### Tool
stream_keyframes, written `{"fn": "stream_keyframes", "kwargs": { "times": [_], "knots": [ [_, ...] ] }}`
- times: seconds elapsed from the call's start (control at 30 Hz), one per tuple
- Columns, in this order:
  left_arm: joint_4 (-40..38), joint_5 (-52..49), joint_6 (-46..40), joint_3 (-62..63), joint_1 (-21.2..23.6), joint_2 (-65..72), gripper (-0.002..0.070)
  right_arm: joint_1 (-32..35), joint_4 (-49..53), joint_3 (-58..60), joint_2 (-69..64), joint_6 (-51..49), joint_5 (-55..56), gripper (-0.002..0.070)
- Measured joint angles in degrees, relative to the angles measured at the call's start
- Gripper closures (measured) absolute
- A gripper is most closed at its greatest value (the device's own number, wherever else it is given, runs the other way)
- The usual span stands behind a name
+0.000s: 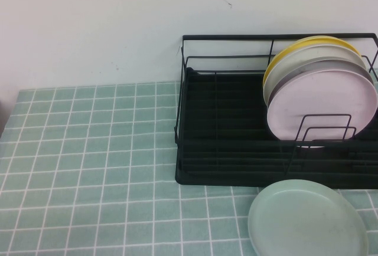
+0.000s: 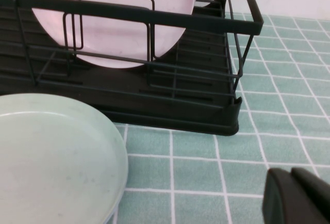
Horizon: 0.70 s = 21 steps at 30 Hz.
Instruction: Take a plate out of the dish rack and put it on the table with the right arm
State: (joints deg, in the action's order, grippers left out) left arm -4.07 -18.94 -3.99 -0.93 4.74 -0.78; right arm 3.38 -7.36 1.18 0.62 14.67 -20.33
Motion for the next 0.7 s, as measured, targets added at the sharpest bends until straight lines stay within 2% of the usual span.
{"fn": "stream_keyframes", "kwargs": {
  "times": [0.7],
  "knots": [
    [0.00, 0.00, 0.00, 0.00, 0.00, 0.00, 0.0678, 0.00, -0.58, 0.36, 0.00, 0.00, 4.32, 0.0678]
  ]
}}
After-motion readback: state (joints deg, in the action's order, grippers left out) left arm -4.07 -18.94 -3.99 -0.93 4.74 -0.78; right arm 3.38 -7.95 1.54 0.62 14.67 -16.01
